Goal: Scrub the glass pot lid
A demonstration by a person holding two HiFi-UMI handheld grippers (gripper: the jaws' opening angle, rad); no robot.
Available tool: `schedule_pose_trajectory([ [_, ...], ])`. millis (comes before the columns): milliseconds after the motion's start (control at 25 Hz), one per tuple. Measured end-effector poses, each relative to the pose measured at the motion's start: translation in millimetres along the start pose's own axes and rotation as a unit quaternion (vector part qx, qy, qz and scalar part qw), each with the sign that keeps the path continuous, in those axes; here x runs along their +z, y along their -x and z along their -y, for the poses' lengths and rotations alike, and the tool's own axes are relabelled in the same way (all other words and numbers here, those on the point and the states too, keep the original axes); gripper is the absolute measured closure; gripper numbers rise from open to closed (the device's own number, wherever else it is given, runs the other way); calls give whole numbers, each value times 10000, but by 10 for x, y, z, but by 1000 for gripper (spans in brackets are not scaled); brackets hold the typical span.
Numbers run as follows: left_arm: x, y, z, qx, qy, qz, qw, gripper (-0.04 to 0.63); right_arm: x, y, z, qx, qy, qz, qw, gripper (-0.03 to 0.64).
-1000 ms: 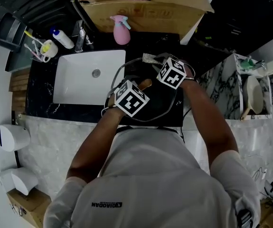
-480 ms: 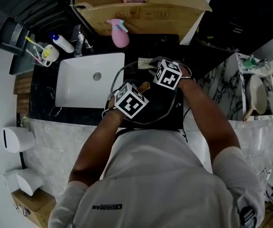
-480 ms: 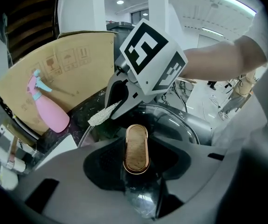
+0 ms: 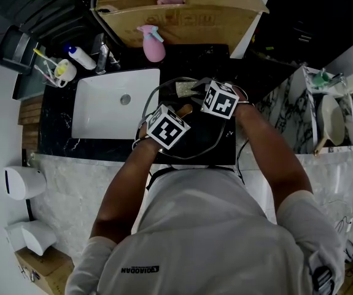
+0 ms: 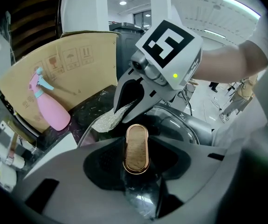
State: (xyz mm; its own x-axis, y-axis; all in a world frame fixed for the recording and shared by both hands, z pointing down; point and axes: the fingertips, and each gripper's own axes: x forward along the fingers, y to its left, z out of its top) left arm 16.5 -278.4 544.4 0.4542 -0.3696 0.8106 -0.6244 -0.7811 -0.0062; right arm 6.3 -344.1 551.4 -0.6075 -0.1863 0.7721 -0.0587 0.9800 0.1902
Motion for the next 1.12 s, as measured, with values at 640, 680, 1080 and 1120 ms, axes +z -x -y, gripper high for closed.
schedule_pose_trajectory([
  [640, -20, -53, -45, -73, -120, -18, 9999, 423, -297, 334, -307, -496, -690, -29, 9964, 523],
  [680, -27, -59, -45, -101, -103, -21, 9999, 423, -314, 348, -324, -556, -716, -69, 9959, 523],
  [1080, -69, -49, 28, -341, -219, -171, 9990, 423, -443, 466, -593, -1137, -1397, -463, 9826, 523],
  [1120, -66, -47, 25, -372, -221, -176, 9989, 423, -444, 472, -619, -1180, -1430, -512, 9813, 523],
])
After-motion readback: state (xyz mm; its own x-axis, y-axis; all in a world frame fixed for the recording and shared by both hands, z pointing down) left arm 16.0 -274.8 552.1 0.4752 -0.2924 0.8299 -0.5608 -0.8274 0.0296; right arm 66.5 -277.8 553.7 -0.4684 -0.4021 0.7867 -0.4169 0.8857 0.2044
